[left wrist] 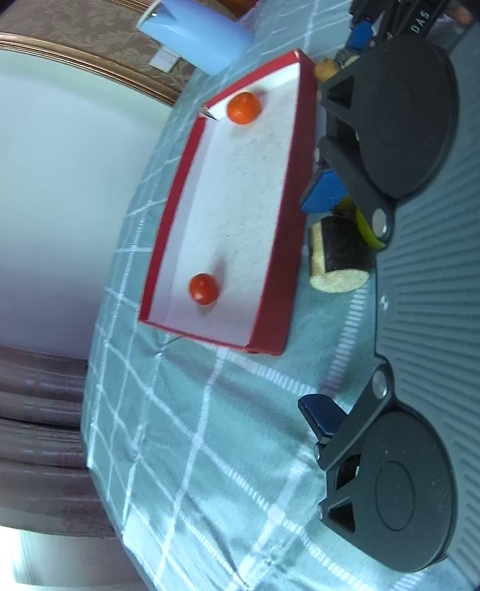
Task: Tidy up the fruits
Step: 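Hold the eggplant slice in the right gripper while the left gripper grasps another eggplant slice, then lower both eggplant slices into the tray and open both grippers, then grasp a brown kiwi with the right gripper while the left gripper withdraws from the tray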
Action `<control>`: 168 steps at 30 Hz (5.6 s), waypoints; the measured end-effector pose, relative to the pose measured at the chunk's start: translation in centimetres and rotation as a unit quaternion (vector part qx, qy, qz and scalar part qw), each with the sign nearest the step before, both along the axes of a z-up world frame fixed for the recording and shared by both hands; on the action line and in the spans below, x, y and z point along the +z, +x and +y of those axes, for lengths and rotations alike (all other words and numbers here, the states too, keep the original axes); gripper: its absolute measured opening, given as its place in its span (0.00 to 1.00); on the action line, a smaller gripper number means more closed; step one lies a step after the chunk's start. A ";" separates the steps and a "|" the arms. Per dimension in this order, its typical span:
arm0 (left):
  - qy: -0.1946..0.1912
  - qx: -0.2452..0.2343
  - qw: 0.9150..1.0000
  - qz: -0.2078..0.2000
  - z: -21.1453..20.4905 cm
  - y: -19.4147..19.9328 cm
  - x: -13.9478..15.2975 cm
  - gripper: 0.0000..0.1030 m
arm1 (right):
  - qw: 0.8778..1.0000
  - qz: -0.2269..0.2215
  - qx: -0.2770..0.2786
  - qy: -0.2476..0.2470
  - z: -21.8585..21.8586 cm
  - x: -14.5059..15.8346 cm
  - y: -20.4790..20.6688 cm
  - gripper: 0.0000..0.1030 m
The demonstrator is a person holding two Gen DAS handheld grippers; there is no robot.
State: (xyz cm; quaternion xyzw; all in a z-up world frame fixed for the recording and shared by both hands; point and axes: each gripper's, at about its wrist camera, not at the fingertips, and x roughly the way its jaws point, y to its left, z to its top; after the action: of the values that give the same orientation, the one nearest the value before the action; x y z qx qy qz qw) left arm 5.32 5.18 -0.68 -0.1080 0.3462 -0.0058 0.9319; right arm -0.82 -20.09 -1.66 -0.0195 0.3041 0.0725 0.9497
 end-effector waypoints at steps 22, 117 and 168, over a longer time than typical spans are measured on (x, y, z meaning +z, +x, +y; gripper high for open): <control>0.022 -0.045 0.998 -0.030 -1.2 -0.8 -0.3 0.37 | 1.000 0.000 0.000 -0.001 0.0 0.0 0.0 0.36; 0.061 0.011 0.987 -0.148 0.3 3.1 2.4 1.00 | 0.994 -0.080 -0.070 0.000 -0.2 3.7 7.3 0.59; 0.093 -0.208 0.966 -0.122 -1.4 -3.3 0.0 0.83 | 0.998 0.004 -0.042 -0.042 0.1 -0.2 2.6 0.29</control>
State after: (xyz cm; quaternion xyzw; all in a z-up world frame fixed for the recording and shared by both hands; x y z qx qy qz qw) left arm 2.03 3.75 -0.72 0.0553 0.2436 -0.1807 0.9513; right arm 1.81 -20.00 -1.83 -0.0465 0.3112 0.0197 0.9490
